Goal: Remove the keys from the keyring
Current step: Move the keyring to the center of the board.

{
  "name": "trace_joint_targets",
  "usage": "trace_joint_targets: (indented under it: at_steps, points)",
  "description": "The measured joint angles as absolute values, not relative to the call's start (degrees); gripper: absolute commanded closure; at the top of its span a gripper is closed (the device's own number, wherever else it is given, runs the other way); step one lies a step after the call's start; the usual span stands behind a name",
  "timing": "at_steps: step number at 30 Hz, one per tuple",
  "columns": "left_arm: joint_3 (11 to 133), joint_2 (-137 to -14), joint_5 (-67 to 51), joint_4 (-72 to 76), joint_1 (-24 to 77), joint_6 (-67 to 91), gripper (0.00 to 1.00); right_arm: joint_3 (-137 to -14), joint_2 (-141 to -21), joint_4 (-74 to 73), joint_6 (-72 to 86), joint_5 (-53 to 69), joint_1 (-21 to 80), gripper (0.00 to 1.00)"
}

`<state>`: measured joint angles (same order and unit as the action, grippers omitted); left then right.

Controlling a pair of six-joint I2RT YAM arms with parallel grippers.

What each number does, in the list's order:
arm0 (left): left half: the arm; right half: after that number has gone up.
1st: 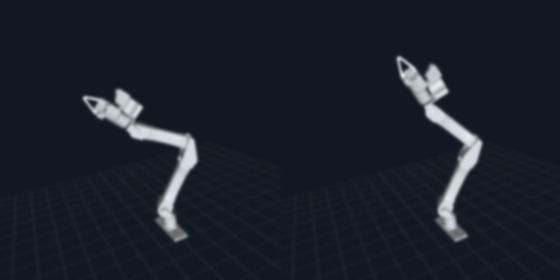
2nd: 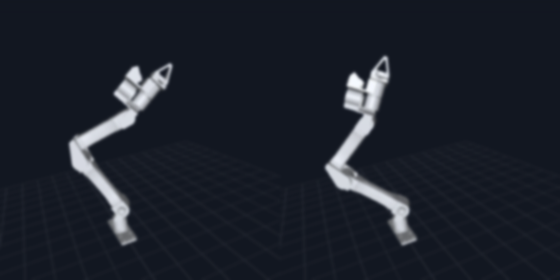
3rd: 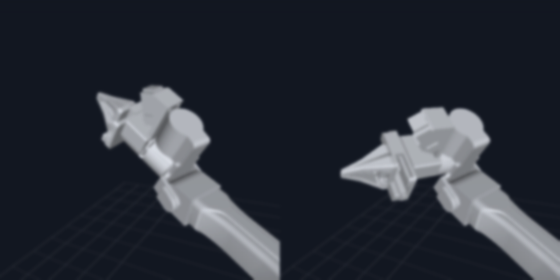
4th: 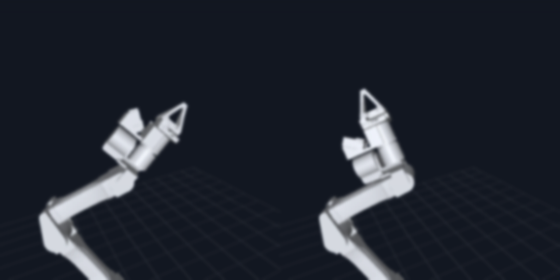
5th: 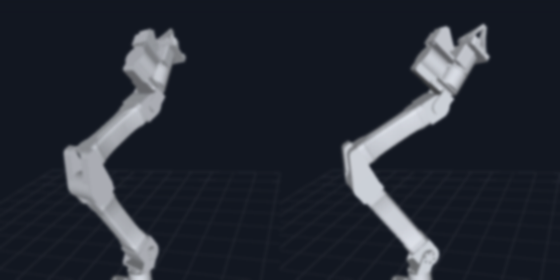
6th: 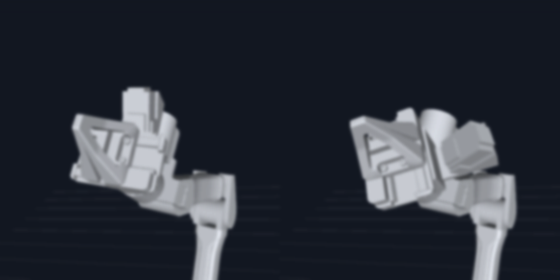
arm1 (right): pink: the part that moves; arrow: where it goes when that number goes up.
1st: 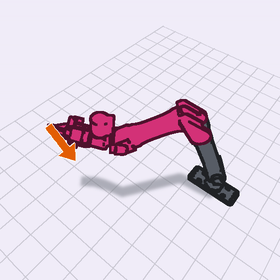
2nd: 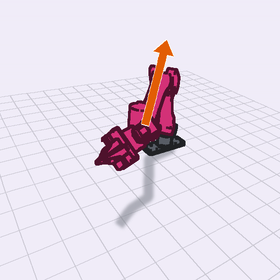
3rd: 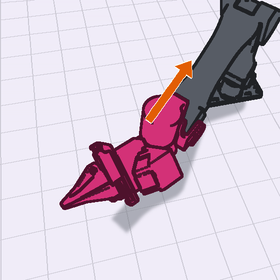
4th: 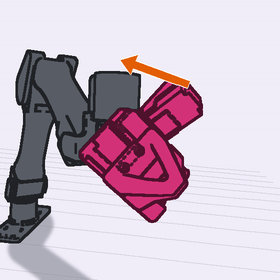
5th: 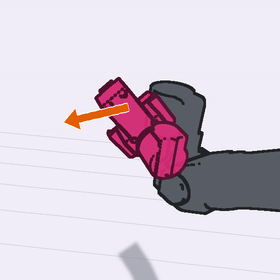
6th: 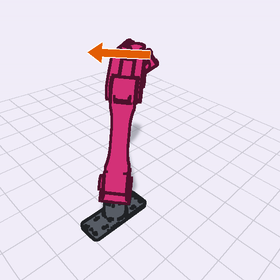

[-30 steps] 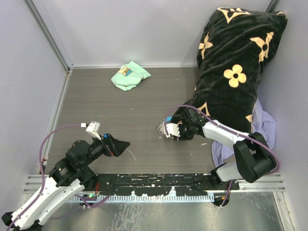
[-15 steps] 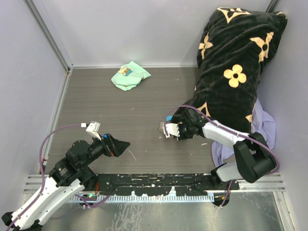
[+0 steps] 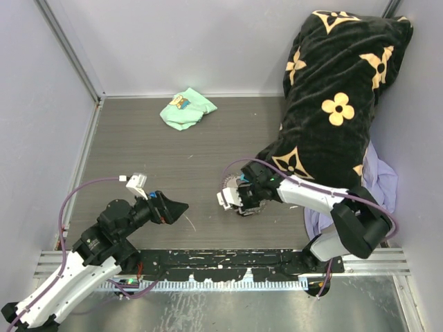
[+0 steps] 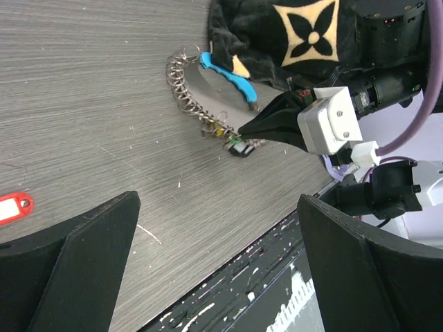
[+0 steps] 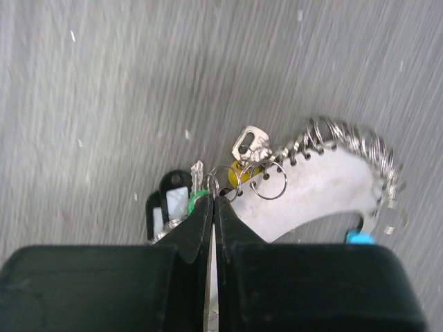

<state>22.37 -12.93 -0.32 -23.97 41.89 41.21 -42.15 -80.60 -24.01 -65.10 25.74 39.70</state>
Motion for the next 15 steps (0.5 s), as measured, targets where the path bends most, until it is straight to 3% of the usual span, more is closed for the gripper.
trace_joint_targets:
  at_steps: [5,11,15]
  points:
    - [23.0,-14.2,-0.4,-24.2,41.9,41.2,0.01,-49.9,-88.3,-23.7,-61.3,29.8,44.6,0.95]
    - [23.4,-13.2,-0.4,-24.0,41.9,42.3,0.06,-58.8,-94.9,-23.7,-51.9,36.2,46.2,0.56]
    - [20.6,-13.1,-0.9,-20.1,41.9,44.8,0.1,-59.7,-91.6,-24.7,-44.2,46.6,39.2,0.35]
